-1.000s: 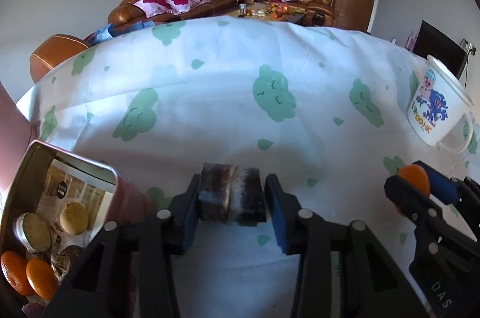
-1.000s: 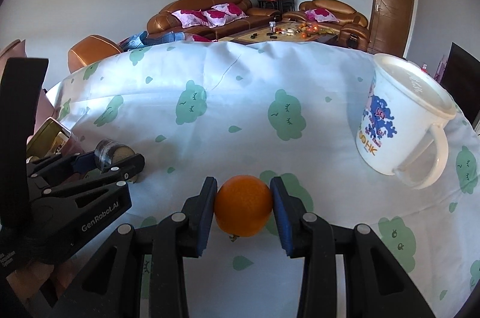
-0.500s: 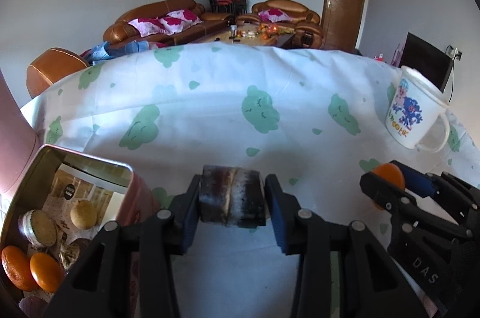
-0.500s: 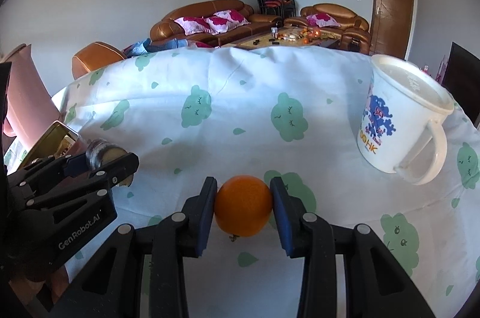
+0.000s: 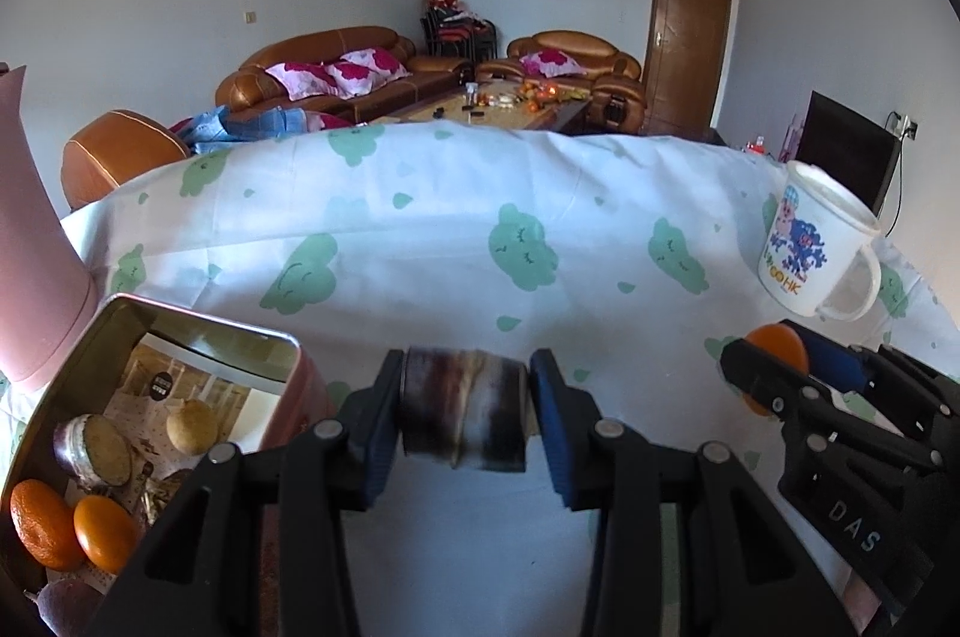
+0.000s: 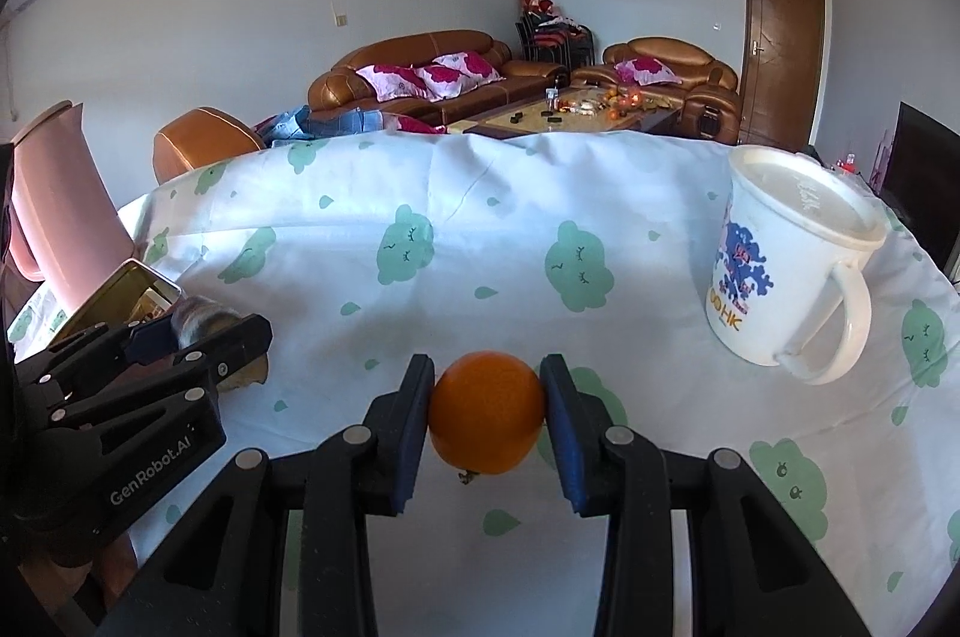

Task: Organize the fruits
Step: 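Lift and hold the cylinder and orange above the table with both tools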

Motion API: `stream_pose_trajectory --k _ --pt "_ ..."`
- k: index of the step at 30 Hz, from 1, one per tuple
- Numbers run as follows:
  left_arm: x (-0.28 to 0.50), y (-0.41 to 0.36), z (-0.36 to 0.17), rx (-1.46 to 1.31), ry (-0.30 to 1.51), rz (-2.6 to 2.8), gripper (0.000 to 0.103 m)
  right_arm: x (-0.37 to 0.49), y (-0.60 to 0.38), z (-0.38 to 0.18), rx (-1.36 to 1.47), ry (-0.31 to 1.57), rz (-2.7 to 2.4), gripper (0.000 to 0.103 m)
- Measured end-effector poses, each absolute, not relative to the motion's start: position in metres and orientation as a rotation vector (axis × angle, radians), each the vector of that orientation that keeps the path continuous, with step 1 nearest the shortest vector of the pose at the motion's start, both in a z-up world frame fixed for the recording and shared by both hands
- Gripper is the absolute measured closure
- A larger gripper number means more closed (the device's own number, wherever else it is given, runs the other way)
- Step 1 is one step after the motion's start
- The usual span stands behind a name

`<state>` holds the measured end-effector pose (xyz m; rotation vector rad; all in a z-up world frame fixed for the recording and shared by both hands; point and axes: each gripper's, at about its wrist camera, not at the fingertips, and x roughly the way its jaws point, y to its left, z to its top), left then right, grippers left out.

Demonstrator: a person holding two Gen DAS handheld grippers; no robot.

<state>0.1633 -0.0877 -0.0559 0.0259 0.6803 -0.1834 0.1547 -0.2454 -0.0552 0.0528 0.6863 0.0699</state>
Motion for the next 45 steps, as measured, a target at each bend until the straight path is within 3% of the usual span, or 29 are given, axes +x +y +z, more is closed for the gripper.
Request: stream_pose_trajectory --k 45 --pt "0.129 -0.088 -0.040 0.065 0.515 -0.157 0.061 0.128 -0.240 -0.041 0.032 0.553 0.070 0.064"
